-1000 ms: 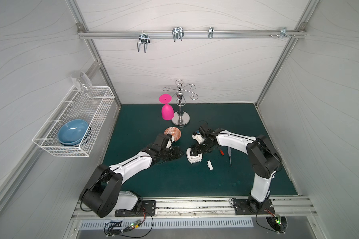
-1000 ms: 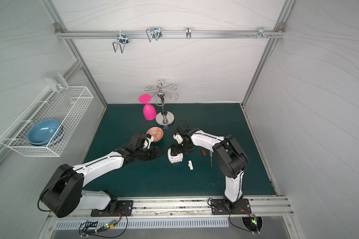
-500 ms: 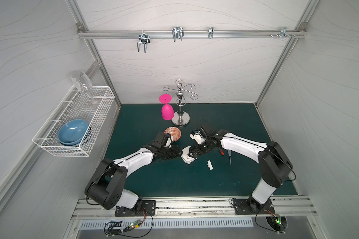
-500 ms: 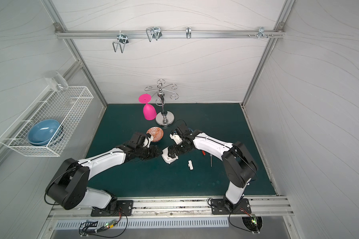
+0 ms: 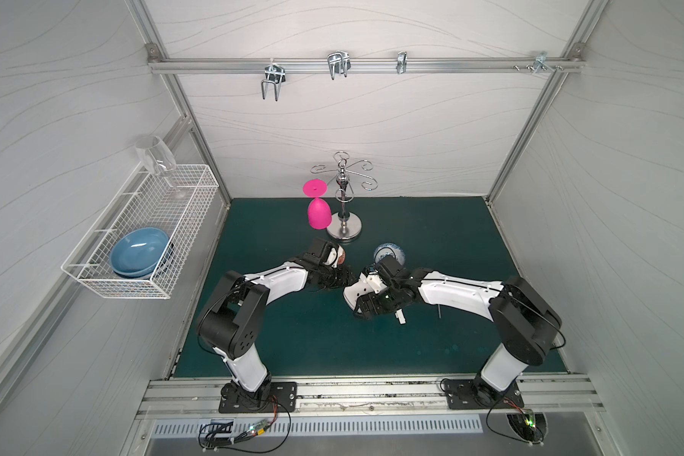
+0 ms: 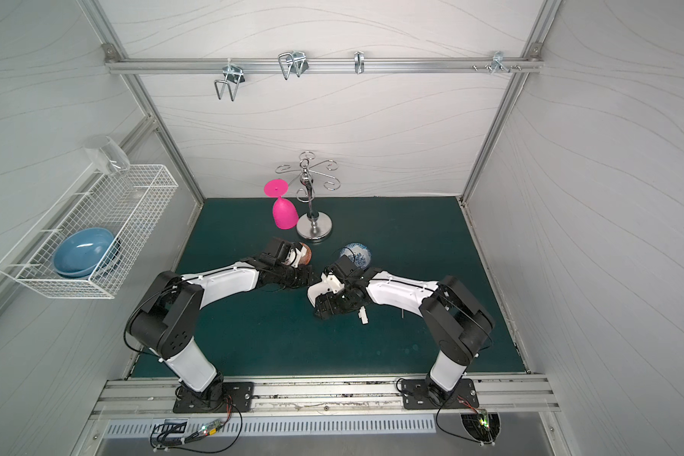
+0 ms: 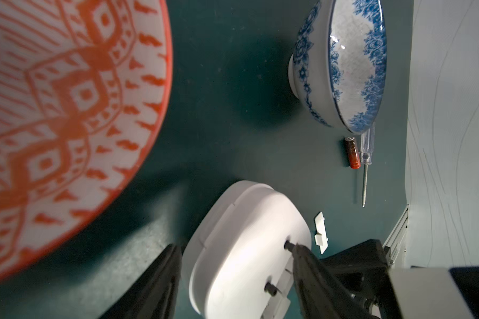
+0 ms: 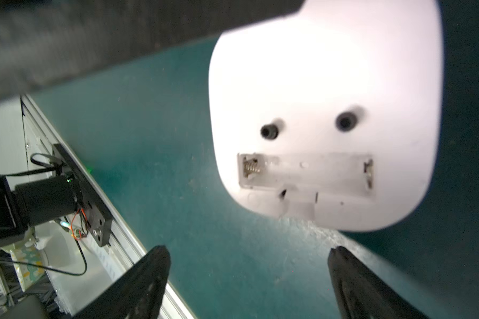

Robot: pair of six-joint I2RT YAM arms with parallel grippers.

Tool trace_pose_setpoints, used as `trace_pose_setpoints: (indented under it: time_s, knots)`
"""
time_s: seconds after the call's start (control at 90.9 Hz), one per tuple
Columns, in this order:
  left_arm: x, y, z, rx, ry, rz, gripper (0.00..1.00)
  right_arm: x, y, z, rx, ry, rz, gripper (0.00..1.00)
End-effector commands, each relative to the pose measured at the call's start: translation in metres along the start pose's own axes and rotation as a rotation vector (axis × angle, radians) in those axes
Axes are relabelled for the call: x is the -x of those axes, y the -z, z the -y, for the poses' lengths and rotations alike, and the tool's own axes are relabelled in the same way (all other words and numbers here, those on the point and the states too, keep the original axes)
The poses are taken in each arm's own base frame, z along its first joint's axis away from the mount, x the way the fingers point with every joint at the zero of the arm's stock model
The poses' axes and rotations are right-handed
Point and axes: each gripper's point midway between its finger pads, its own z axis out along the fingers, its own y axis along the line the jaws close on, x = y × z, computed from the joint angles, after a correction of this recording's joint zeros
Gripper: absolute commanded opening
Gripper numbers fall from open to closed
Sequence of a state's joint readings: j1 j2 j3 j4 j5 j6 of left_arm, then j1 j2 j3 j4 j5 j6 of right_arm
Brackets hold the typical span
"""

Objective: Remove the battery from the alarm
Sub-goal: Adjust the alarm at the center of the board.

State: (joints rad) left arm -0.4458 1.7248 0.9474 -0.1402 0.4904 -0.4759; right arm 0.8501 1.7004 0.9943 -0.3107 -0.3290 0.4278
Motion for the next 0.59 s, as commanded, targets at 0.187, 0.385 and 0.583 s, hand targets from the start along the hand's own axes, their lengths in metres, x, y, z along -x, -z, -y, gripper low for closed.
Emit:
trace_pose_setpoints:
  time_s: [0.187, 0.385, 0.583]
  knots:
    - [-0.001, -0.005, 0.02, -0.129, -0.029, -0.033, 0.66, 0.029, -0.001, 0.015, -0.075, -0.001, 0.062, 0.87]
    - [-0.021, 0.001, 0.024, -0.173, -0.004, -0.044, 0.65, 0.032, 0.011, 0.03, -0.086, 0.01, 0.055, 0.88]
    - [-0.036, 0.005, 0.032, -0.192, 0.003, -0.034, 0.65, 0.025, 0.035, 0.041, -0.113, 0.021, 0.049, 0.87]
